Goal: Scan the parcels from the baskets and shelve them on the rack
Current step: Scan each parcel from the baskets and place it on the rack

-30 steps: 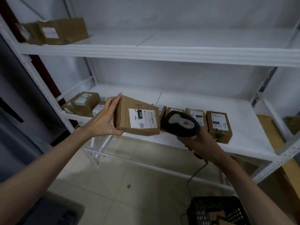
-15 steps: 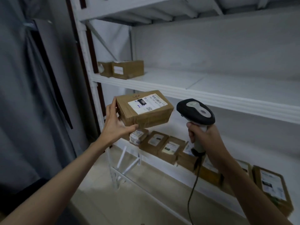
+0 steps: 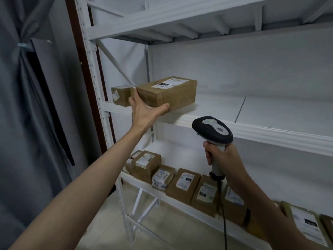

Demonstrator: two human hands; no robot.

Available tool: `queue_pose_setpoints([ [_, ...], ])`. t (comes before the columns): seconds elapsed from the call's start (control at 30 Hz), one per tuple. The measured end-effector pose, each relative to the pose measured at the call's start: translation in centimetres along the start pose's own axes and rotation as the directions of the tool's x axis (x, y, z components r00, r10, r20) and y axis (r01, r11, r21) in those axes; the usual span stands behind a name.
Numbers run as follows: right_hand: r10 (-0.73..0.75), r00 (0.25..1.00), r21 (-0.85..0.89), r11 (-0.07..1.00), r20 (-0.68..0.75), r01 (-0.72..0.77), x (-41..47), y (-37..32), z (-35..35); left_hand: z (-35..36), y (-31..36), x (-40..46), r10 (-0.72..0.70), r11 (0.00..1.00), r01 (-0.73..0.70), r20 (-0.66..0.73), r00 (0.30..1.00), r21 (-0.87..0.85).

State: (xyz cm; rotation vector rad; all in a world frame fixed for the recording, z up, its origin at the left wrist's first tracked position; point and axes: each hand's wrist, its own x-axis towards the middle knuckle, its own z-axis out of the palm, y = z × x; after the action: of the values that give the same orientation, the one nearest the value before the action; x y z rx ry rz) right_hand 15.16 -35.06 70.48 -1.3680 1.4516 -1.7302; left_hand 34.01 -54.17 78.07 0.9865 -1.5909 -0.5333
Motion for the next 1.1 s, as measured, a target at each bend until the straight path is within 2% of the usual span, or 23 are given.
queue_pose_setpoints([
  [0.27, 0.009, 0.999, -0.027, 1.000, -0.053, -0.010, 2.2, 1.9, 1.3, 5.5, -2.2, 6.4, -0.209, 0.977, 0.209, -0.019, 0.978, 0.044],
  [0.53, 0.027, 0.993, -0.096, 0.995, -0.116, -0.038, 3.3, 3.5, 1.5, 8.1, -3.3, 6.8, -0.226, 0.962, 0.237, -0.096, 0.969, 0.133],
  [0.8, 0.084, 0.985, -0.139, 0.985, -0.150, -0.106, 2.2, 4.1, 0.0, 7.7, -4.8, 5.8, -0.210, 0.972, 0.212, -0.025, 0.977, 0.100],
  [0.87, 0.096, 0.984, -0.165, 0.979, -0.148, -0.120, 1.3, 4.3, -1.1, 7.4, -5.0, 4.7, -0.127, 0.988, 0.134, -0.098, 0.987, 0.078],
  [0.97, 0.130, 0.977, -0.212, 0.963, -0.168, -0.164, -0.3, 4.8, -3.0, 7.5, -4.7, 1.5, 0.193, 0.981, -0.191, -0.240, 0.951, 0.035],
  [1.03, 0.171, 0.965, -0.217, 0.953, -0.198, -0.213, -1.7, 5.2, -4.5, 8.5, -4.3, -1.2, 0.348, 0.935, -0.354, -0.191, 0.918, 0.005],
  [1.1, 0.213, 0.947, -0.216, 0.940, -0.241, -0.266, -3.3, 5.7, -6.1, 10.1, -3.9, -4.3, 0.444, 0.893, -0.447, -0.061, 0.894, -0.045],
])
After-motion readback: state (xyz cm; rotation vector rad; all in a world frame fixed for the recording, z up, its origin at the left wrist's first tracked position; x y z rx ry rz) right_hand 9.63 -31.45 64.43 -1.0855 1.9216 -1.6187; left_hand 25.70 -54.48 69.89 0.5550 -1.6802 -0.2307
